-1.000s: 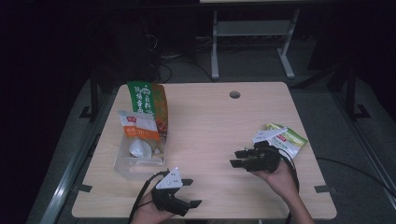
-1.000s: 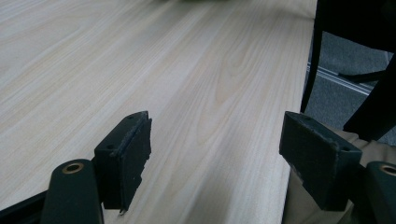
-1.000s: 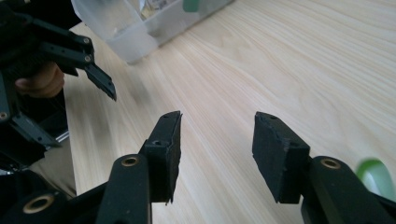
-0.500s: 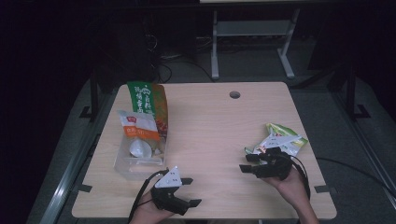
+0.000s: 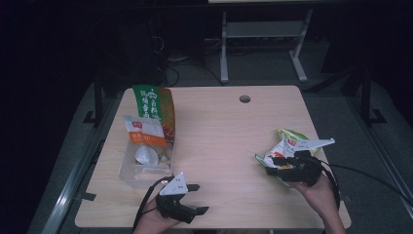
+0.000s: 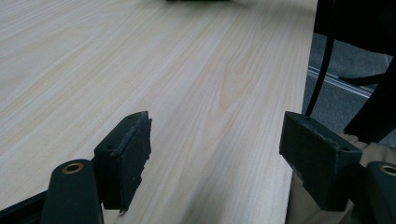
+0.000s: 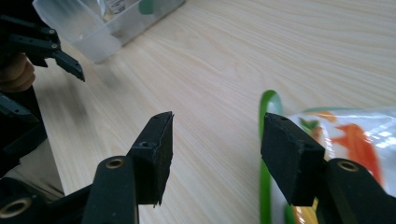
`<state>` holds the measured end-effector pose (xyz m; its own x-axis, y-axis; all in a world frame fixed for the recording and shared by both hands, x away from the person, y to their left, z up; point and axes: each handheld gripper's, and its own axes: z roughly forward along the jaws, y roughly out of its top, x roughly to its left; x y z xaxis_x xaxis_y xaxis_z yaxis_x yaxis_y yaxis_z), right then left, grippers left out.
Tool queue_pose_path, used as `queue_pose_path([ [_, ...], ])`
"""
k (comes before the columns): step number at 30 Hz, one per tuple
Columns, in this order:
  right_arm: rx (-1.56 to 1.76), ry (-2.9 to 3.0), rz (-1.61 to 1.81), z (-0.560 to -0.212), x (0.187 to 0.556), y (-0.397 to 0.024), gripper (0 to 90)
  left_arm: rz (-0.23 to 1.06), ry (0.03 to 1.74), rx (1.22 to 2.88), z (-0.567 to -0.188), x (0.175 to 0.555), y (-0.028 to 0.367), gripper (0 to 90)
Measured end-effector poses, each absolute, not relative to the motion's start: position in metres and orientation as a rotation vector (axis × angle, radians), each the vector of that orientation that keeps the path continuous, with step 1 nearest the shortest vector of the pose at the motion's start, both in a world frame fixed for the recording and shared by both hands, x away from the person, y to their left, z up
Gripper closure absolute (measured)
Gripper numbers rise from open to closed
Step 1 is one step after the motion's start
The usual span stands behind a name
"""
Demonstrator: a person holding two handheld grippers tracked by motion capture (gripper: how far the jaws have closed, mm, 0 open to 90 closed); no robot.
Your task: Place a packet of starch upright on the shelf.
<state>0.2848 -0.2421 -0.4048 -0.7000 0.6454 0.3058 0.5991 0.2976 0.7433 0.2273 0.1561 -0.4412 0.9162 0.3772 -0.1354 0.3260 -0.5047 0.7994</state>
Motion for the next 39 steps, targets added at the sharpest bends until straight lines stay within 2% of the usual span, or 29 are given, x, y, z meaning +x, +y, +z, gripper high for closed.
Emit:
queue_pose_path([
  [27,1.492,2.303,1.14,-0.42,0.289,-0.306,48.6,0.055,0.493,2.149,-0.443,0.227,0.152,24.5],
  [32,1.565,2.251,1.078,-0.426,0.291,-0.316,47.2,0.057,0.492,2.15,-0.444,0.227,0.151,24.5],
  [39,1.685,2.158,1.063,-0.436,0.296,-0.334,40.4,0.05,0.494,2.151,-0.445,0.226,0.15,24.5],
])
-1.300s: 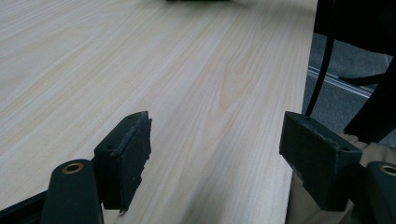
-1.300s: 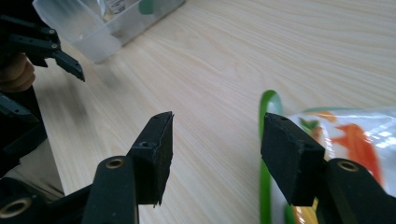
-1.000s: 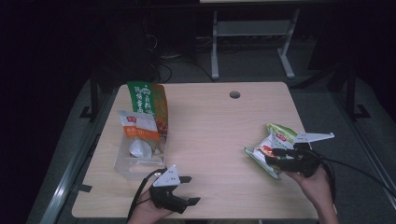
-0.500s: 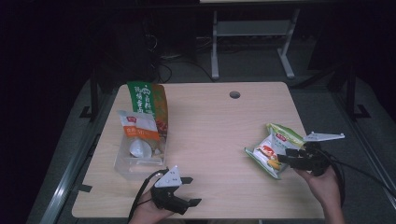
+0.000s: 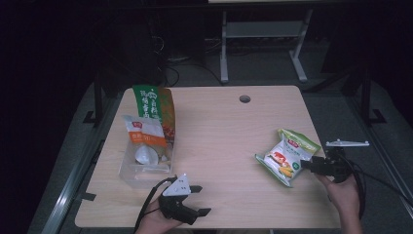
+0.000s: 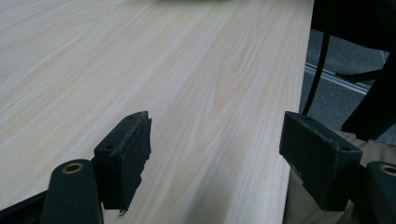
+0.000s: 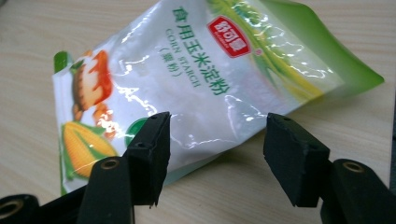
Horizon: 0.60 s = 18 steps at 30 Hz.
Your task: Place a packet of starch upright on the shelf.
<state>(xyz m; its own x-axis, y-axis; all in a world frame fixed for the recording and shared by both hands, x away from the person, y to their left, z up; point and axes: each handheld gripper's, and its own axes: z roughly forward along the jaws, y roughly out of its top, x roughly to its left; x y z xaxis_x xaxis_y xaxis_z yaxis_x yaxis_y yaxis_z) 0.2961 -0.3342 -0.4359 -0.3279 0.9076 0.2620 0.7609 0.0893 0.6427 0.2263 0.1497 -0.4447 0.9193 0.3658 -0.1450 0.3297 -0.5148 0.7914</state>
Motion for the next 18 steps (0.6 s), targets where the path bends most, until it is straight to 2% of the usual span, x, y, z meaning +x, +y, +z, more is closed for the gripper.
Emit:
queue_pose_path([
  [8,1.807,2.099,1.119,-0.447,0.307,-0.338,34.5,0.044,0.493,2.153,-0.446,0.226,0.148,24.5],
  [18,1.92,2.037,1.185,-0.457,0.311,-0.347,35.5,0.042,0.494,2.152,-0.447,0.225,0.146,24.5],
])
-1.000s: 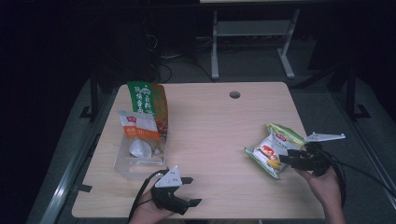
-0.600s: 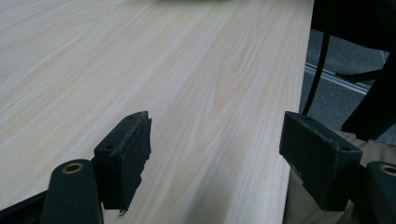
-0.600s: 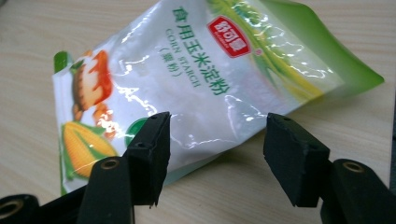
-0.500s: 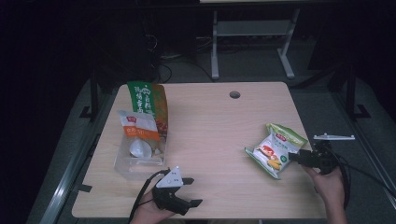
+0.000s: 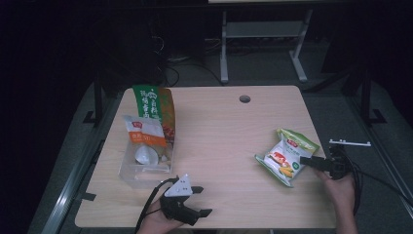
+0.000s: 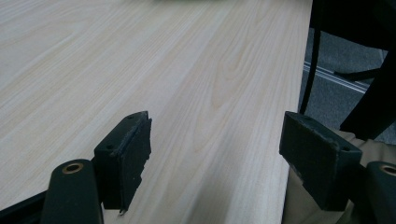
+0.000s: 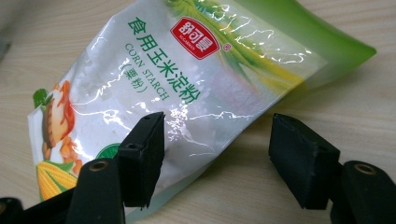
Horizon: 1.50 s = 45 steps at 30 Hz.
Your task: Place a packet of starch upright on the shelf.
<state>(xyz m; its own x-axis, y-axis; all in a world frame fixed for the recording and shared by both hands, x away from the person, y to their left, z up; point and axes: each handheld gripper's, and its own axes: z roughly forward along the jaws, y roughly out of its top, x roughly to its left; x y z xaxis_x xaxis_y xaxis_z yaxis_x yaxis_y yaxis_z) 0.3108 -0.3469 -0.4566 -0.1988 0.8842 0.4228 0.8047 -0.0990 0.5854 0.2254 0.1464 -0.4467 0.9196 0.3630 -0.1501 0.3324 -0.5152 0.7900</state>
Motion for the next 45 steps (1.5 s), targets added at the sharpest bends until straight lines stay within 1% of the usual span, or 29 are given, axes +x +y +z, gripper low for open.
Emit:
queue_pose_path([
  [1,1.92,2.037,1.185,-0.457,0.311,-0.347,35.5,0.042,0.494,2.152,-0.447,0.225,0.146,24.5],
  [3,1.941,2.031,1.229,-0.458,0.311,-0.347,41.1,0.04,0.493,2.152,-0.447,0.225,0.146,24.5],
  [5,1.938,2.029,1.246,-0.459,0.312,-0.346,42.3,0.041,0.489,2.154,-0.447,0.225,0.145,24.5],
  [8,1.965,2.02,1.287,-0.46,0.313,-0.344,48.2,0.04,0.488,2.157,-0.447,0.225,0.145,24.5],
  [11,1.978,2.019,1.369,-0.465,0.313,-0.344,62.6,0.04,0.487,2.159,-0.448,0.225,0.144,24.5],
  [12,1.978,2.019,1.369,-0.465,0.313,-0.344,62.6,0.041,0.486,2.161,-0.448,0.225,0.144,24.5],
  [13,1.971,2.025,1.369,-0.464,0.313,-0.343,67.3,0.04,0.486,2.163,-0.448,0.225,0.144,24.5],
  [14,1.929,2.061,1.339,-0.462,0.313,-0.339,74.6,0.039,0.484,2.164,-0.448,0.225,0.144,24.5],
  [17,1.888,2.113,1.37,-0.462,0.313,-0.335,83.8,0.039,0.484,2.164,-0.448,0.225,0.143,24.5],
  [24,1.747,2.148,1.342,-0.446,0.309,-0.322,87.5,0.041,0.495,2.153,-0.447,0.227,0.145,24.5],
  [33,1.57,2.168,1.408,-0.421,0.301,-0.302,88.4,0.037,0.508,2.143,-0.447,0.228,0.147,24.6],
  [38,1.436,2.205,1.427,-0.405,0.294,-0.282,88.6,0.034,0.519,2.136,-0.447,0.229,0.147,24.7],
  [45,1.327,2.236,1.475,-0.399,0.289,-0.268,88.7,0.036,0.526,2.135,-0.448,0.231,0.148,24.7],
])
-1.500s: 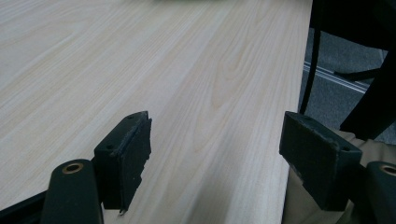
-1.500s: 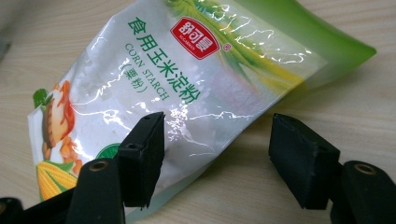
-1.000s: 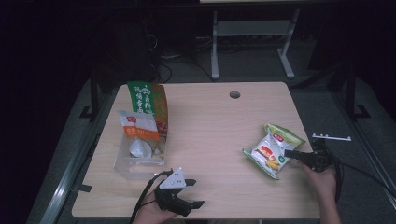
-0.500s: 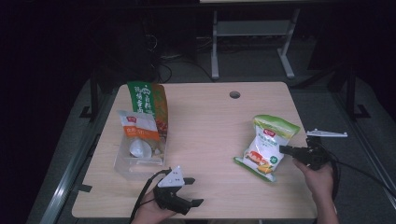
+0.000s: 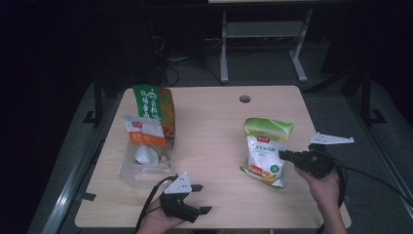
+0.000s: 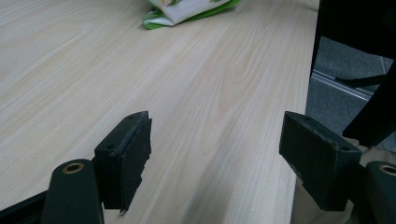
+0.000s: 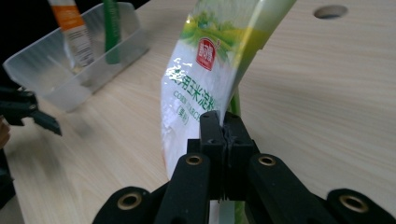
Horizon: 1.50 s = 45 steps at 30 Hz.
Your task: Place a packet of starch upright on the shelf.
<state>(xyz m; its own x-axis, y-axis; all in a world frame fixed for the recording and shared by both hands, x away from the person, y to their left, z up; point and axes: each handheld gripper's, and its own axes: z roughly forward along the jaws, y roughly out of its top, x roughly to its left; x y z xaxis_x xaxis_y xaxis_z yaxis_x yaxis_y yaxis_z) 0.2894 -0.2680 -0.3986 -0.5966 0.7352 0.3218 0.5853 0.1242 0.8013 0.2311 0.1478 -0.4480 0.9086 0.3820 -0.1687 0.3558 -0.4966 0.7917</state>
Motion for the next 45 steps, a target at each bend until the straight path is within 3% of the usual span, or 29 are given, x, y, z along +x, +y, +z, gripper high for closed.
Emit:
queue_pose_path([
  [30,0.9,2.445,1.418,-0.397,0.281,-0.202,88.6,0.024,0.605,2.083,-0.44,0.25,0.142,25.7],
  [32,0.888,2.452,1.417,-0.397,0.28,-0.199,88.5,0.018,0.608,2.081,-0.438,0.254,0.138,30.4],
  [41,0.849,2.469,1.41,-0.398,0.282,-0.195,88.5,0.059,0.654,2.078,-0.435,0.283,0.111,33.9],
  [45,0.834,2.478,1.409,-0.398,0.283,-0.194,88.5,0.103,0.668,2.058,-0.425,0.295,0.104,39.7],
])
